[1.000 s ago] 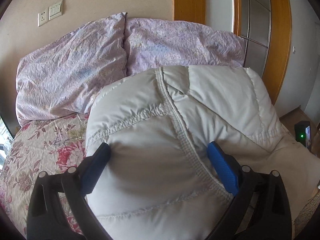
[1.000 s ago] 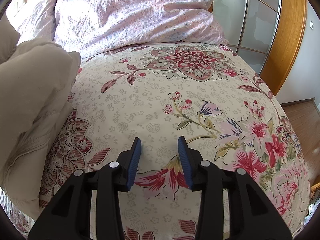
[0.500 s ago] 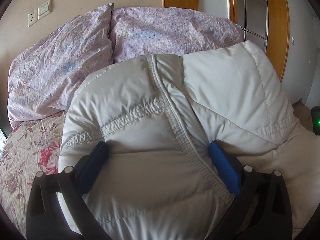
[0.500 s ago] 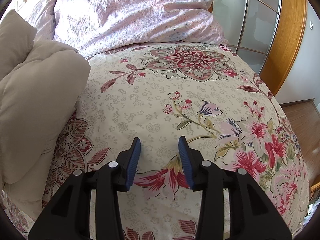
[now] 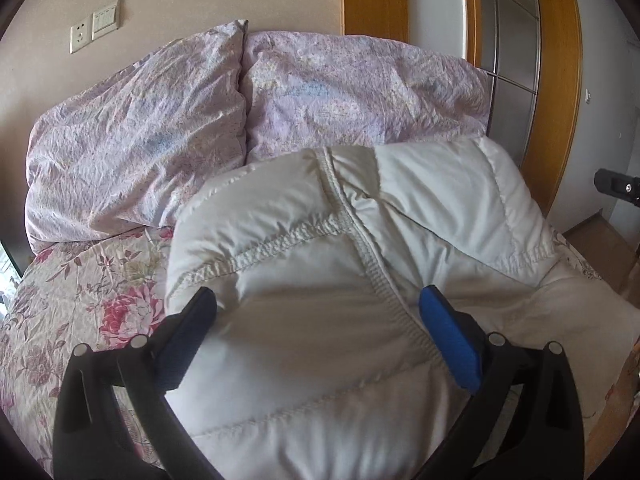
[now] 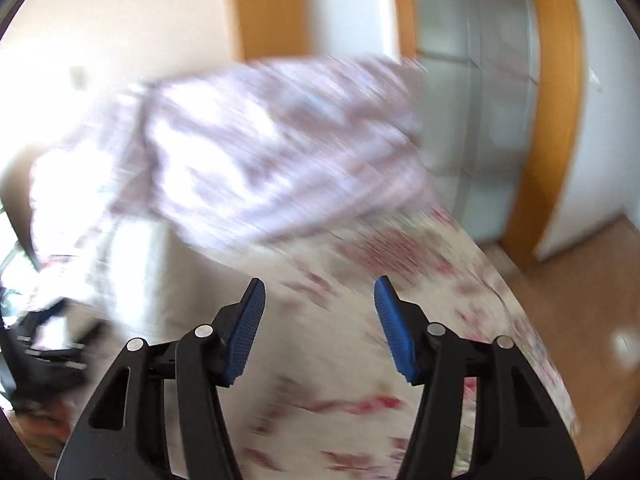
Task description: Fold large clothes
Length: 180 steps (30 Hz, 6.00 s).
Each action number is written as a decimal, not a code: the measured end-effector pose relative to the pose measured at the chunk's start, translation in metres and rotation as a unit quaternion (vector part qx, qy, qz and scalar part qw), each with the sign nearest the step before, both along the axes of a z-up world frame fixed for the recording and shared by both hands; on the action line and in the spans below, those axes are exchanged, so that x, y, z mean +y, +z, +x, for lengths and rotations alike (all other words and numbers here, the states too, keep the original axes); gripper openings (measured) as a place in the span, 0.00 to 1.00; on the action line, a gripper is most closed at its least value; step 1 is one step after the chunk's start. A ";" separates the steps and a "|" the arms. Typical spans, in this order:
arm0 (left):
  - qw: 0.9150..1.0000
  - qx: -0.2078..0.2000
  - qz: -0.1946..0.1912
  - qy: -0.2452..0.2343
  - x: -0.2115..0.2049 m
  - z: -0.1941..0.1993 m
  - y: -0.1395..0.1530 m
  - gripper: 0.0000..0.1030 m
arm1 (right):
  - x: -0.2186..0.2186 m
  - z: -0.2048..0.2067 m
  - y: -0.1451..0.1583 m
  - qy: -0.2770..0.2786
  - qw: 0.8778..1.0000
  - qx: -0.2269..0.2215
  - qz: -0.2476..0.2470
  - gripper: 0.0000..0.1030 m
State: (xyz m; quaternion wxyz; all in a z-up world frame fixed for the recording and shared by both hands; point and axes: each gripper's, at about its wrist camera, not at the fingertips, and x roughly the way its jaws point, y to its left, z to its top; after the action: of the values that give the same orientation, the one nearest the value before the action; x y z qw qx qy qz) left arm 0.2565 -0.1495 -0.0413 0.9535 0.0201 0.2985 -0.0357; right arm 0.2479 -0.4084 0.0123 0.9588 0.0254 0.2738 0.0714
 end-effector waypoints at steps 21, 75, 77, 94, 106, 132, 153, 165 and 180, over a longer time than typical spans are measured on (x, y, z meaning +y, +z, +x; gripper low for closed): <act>0.999 0.009 0.011 0.034 0.046 0.020 0.007 0.98 | 0.085 0.060 -0.054 0.056 0.997 0.061 -0.002 0.04; 0.999 0.015 0.009 0.030 0.025 0.042 -0.044 0.98 | 0.054 0.095 -0.145 0.074 0.984 0.112 0.114 0.00; 0.999 0.033 0.007 0.025 0.028 0.040 -0.036 0.98 | 0.054 0.092 -0.134 0.056 0.985 0.121 0.109 0.00; 0.999 0.046 0.026 0.014 0.032 0.082 -0.021 0.98 | 0.054 0.122 -0.123 0.012 0.988 0.114 0.105 0.00; 0.999 0.044 0.021 0.023 0.026 0.089 -0.042 0.98 | 0.058 0.128 -0.141 0.018 0.988 0.119 0.097 0.00; 0.997 0.061 0.052 0.022 0.025 0.072 -0.040 0.98 | 0.078 0.060 -0.135 0.073 0.988 0.103 0.091 0.00; 0.956 0.178 -0.215 -0.095 0.137 0.034 -0.046 0.98 | -0.037 0.066 -0.107 0.074 0.930 0.253 0.257 0.99; 0.934 0.205 -0.256 -0.138 0.116 0.046 -0.060 0.98 | -0.018 0.092 -0.160 0.143 0.865 0.349 0.331 0.99; 0.903 0.246 -0.324 -0.136 0.134 0.056 -0.085 0.98 | 0.025 0.109 -0.168 0.196 0.834 0.388 0.339 0.99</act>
State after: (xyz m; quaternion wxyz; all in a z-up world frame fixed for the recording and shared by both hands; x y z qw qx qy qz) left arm 0.3126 -0.0158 -0.1265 0.7896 -0.2587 0.4899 -0.2639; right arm 0.3568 -0.3833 -0.1552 0.6709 0.3205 0.5813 0.3306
